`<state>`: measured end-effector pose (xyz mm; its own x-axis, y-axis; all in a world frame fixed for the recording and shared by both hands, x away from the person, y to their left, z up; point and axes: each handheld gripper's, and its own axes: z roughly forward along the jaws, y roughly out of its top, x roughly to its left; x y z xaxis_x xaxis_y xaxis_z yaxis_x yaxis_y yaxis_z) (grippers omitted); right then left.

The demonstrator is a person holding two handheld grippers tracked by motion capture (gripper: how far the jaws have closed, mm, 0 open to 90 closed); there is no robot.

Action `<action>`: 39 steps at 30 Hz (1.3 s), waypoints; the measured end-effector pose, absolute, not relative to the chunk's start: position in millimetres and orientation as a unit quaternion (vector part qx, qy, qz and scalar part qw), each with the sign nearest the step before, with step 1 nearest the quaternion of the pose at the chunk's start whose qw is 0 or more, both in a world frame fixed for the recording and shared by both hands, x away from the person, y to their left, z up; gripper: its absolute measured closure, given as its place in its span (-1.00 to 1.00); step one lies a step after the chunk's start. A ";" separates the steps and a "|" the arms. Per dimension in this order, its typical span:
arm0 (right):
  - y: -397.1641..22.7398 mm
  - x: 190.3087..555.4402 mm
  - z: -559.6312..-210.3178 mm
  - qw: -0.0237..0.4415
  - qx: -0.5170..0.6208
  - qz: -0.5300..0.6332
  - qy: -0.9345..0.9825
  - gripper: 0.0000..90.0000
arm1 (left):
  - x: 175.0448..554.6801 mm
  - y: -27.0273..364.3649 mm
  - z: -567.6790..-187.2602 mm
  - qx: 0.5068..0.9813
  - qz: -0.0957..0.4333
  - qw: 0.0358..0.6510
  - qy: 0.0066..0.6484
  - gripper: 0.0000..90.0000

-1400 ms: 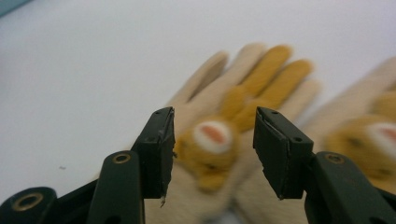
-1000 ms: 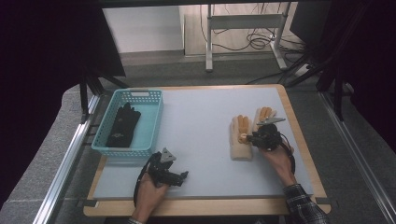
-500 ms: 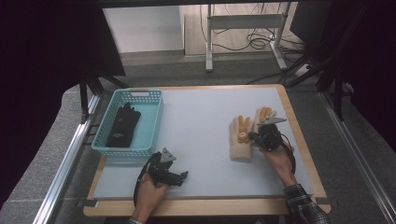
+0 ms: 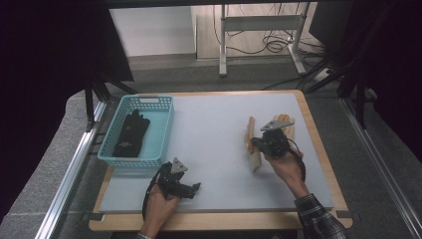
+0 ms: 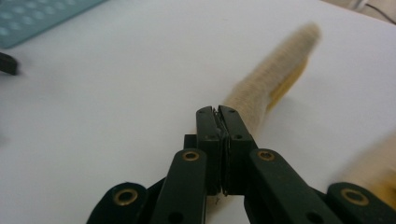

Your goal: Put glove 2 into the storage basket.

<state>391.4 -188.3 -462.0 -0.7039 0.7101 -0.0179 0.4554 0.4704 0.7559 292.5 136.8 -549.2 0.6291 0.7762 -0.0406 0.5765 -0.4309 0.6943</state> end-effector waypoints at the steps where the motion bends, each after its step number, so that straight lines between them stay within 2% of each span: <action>1: -180.8 390.8 -463.4 0.160 0.339 0.385 0.843 0.91 | 292.5 136.6 -549.3 0.833 0.145 0.347 0.406 -0.96; 7: -151.6 390.8 -465.1 0.142 0.313 0.394 0.852 0.63 | 292.6 136.9 -549.2 0.834 0.145 0.346 0.405 -0.96; 13: -163.2 402.4 -479.4 0.155 0.332 0.369 0.854 0.36 | 292.5 136.8 -549.3 0.834 0.144 0.347 0.405 -0.96; 15: -170.9 407.1 -487.4 0.159 0.348 0.365 0.849 0.33 | 292.5 136.8 -549.2 0.834 0.144 0.347 0.405 -0.96; 22: -189.4 413.7 -513.5 0.141 0.375 0.348 0.848 0.42 | 292.5 136.7 -549.3 0.833 0.144 0.347 0.406 -0.96; 24: -189.2 413.2 -518.9 0.127 0.376 0.348 0.849 0.55 | 292.5 136.7 -549.3 0.833 0.144 0.347 0.406 -0.96; 26: -188.6 412.2 -521.3 0.109 0.375 0.358 0.848 0.79 | 292.5 136.7 -549.3 0.833 0.144 0.347 0.406 -0.96; 28: -187.1 410.7 -520.7 0.106 0.371 0.358 0.851 0.90 | 292.5 136.7 -549.3 0.833 0.144 0.347 0.406 -0.96; 35: -185.8 391.9 -518.1 0.092 0.356 0.359 0.858 0.92 | 292.5 136.8 -549.2 0.834 0.144 0.346 0.406 -0.96; 39: -184.7 382.7 -516.7 0.101 0.339 0.363 0.862 0.81 | 292.4 136.7 -549.3 0.833 0.144 0.346 0.406 -0.96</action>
<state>382.7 -184.7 -516.7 -0.7497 0.6579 0.0717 0.5109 0.5064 0.6947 292.4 136.7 -549.3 0.6292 0.7762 -0.0404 0.5762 -0.4309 0.6945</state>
